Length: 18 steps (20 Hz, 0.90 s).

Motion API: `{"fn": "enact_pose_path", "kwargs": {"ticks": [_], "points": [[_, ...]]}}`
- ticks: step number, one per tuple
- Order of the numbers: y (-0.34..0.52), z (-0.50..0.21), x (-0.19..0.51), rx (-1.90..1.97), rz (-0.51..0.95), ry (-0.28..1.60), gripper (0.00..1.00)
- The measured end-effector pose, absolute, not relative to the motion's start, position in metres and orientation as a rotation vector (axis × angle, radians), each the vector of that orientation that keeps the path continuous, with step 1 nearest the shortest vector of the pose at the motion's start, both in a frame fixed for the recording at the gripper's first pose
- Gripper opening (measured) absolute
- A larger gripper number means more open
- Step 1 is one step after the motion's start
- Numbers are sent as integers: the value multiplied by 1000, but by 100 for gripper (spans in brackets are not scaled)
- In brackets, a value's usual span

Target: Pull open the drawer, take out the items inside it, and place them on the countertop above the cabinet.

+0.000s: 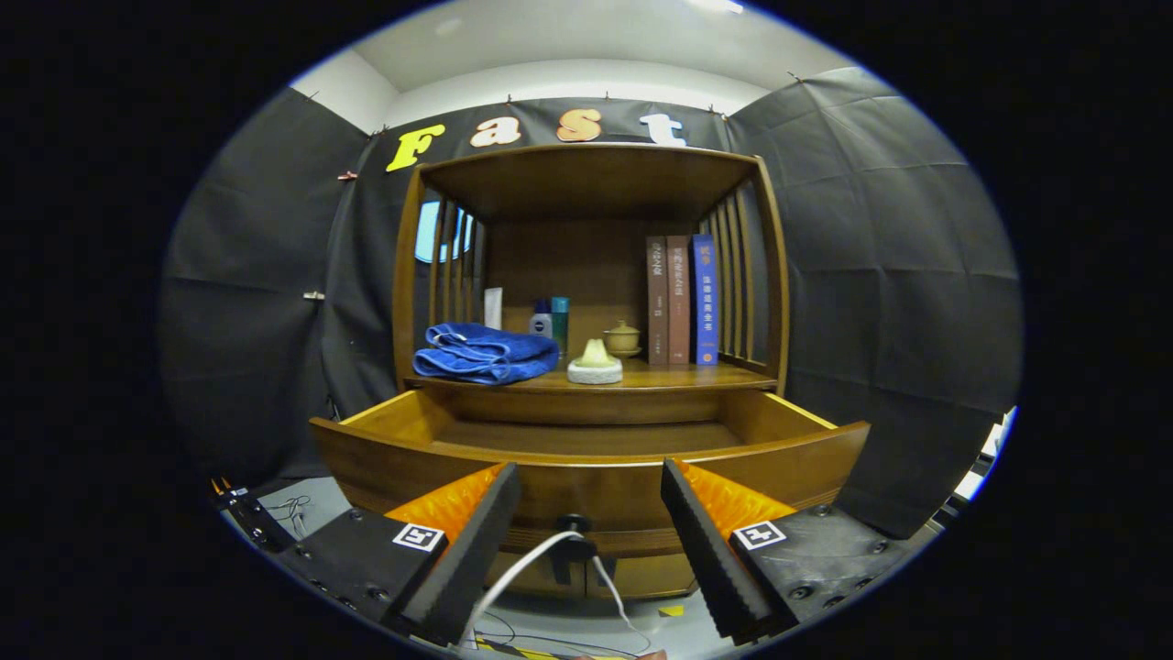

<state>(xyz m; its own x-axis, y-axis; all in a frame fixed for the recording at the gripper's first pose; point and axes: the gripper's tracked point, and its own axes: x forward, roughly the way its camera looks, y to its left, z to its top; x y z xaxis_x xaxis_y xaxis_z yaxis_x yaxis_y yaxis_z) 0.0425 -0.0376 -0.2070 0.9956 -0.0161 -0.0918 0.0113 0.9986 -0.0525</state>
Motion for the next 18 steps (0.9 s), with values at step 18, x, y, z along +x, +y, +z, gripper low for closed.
{"fn": "enact_pose_path", "kwargs": {"ticks": [18], "points": [[-29, -244, 48, 17, 43, 119, 99]]}}
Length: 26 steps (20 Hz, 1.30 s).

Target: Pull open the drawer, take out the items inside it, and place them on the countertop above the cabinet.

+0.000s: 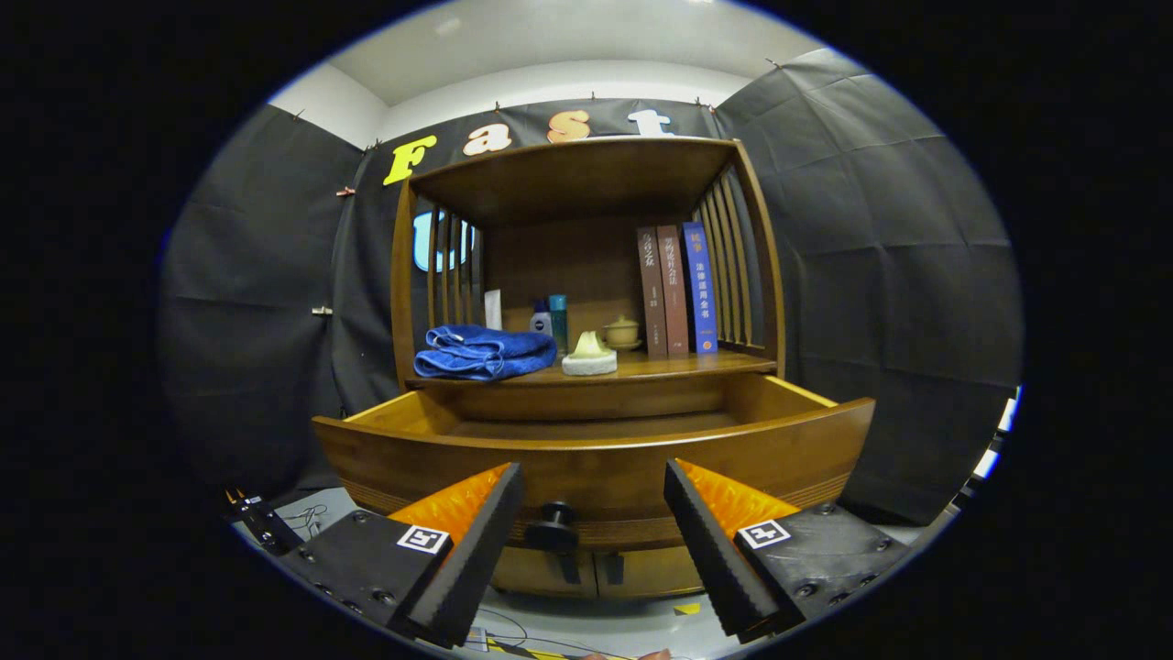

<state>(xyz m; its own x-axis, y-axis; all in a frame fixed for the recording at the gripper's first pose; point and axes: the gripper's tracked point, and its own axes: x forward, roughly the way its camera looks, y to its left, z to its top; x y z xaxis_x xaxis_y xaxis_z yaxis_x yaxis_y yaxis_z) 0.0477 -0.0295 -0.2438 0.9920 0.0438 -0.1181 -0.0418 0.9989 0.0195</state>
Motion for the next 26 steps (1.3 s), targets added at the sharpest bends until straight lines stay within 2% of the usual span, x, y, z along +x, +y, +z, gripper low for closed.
{"fn": "enact_pose_path", "kwargs": {"ticks": [8, 15, 26], "points": [[-4, -297, 77, 25, 13, 241, 99], [-7, -297, 90, -6, -12, 245, 96], [-2, -300, 170, -12, -45, 295, 97]]}}
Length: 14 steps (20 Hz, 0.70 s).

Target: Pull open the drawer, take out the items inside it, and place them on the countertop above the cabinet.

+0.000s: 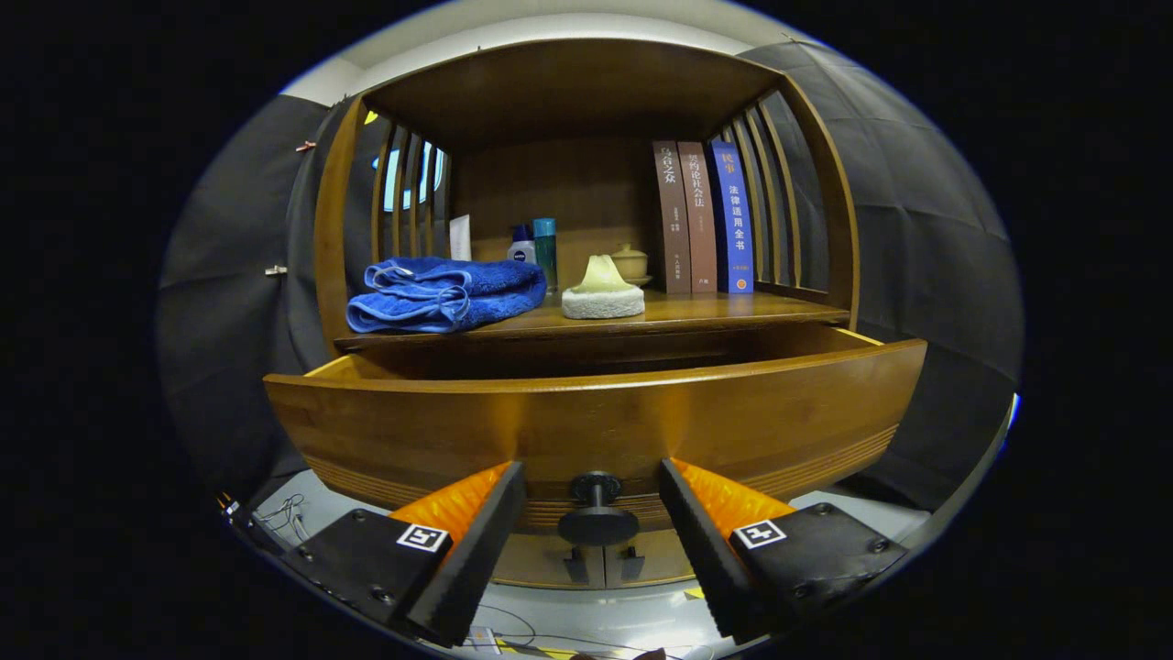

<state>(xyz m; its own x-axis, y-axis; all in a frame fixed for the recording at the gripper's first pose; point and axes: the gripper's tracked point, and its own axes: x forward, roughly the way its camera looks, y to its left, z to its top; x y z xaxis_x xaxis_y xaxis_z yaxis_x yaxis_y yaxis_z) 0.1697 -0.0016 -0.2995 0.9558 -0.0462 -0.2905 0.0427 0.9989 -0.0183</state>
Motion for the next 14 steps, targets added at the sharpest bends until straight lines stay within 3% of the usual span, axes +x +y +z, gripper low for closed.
{"fn": "enact_pose_path", "kwargs": {"ticks": [14], "points": [[-10, -325, 230, -24, -49, 367, 98]]}}
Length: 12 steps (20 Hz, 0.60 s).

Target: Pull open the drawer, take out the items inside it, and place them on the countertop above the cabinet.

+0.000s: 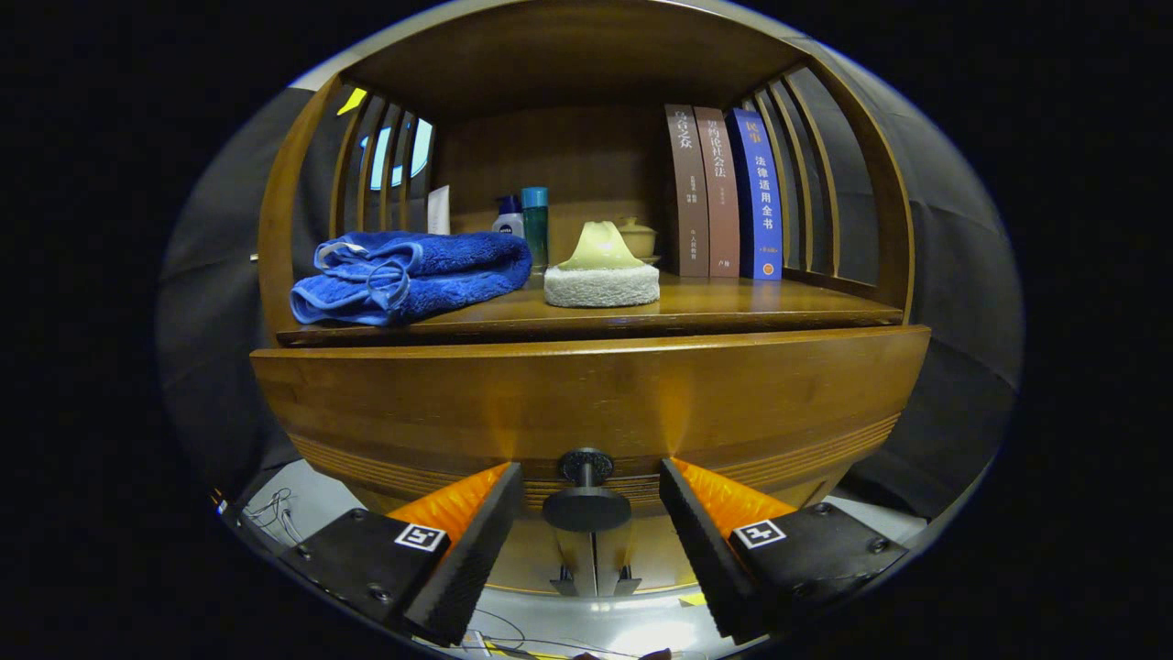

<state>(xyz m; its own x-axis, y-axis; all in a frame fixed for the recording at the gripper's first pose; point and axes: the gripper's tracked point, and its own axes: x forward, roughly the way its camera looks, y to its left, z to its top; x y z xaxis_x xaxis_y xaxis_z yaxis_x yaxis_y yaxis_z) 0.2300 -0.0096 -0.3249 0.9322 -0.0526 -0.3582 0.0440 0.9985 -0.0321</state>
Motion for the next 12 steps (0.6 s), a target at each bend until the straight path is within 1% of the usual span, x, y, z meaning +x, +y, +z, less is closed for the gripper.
{"fn": "enact_pose_path", "kwargs": {"ticks": [6, 12], "points": [[-8, -328, 245, -31, -57, 375, 98], [-9, -326, 242, -37, -57, 384, 99]]}}
